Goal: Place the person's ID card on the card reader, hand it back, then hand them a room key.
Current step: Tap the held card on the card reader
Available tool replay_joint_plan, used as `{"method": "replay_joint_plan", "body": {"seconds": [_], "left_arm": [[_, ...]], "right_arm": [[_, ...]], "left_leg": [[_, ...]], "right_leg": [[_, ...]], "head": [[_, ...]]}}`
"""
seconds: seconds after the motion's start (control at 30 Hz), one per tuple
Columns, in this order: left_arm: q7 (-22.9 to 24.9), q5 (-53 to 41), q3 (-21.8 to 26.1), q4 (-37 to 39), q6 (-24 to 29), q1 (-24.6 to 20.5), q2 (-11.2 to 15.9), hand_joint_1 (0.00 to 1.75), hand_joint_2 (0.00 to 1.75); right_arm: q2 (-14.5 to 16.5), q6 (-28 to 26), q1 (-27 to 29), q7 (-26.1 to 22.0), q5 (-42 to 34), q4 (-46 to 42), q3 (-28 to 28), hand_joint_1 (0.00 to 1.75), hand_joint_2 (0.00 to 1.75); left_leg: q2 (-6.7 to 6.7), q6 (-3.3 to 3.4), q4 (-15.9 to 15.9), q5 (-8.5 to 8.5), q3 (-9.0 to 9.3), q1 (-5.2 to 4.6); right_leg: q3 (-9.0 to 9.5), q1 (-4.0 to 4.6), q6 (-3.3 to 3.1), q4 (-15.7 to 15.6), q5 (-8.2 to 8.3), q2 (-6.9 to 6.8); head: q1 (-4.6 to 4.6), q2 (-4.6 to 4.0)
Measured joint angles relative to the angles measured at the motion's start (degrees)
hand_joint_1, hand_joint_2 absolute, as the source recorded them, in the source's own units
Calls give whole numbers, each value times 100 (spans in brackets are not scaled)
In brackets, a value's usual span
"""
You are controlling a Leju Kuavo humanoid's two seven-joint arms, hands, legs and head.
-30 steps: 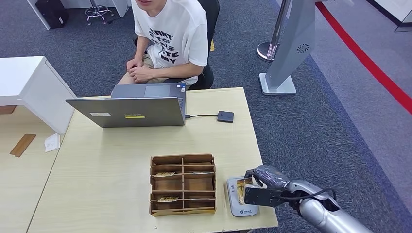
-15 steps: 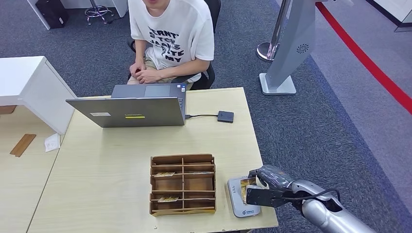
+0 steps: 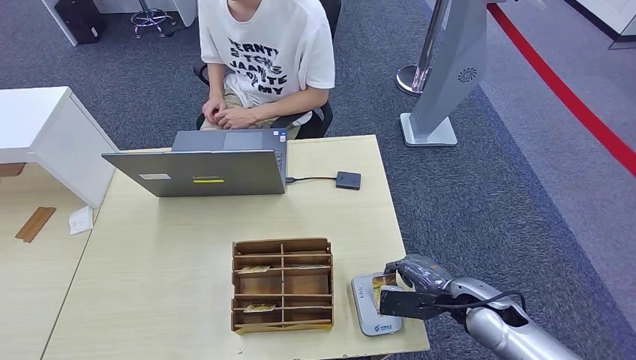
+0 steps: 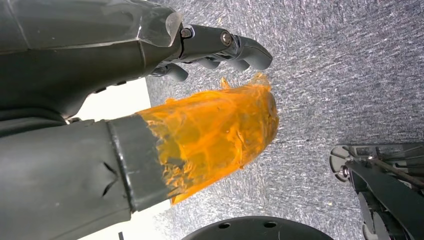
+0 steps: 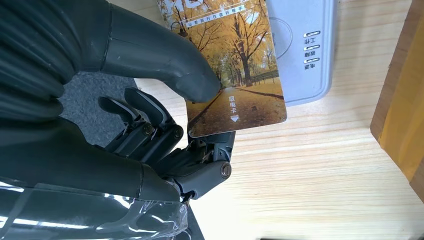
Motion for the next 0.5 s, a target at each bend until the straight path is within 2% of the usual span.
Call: {"method": "replay_joint_plan", "body": {"seconds": [0.5], "left_arm": [[-1,2,0,0,-19,0,2,0,0]], "right_arm": [[-2,-55,5,-60,-27,-38,35,175,175]], "left_leg": [[0,0,1,0,1,0]], "right_leg": [[0,0,0,0,0,0]], "head": [[0,0]]}}
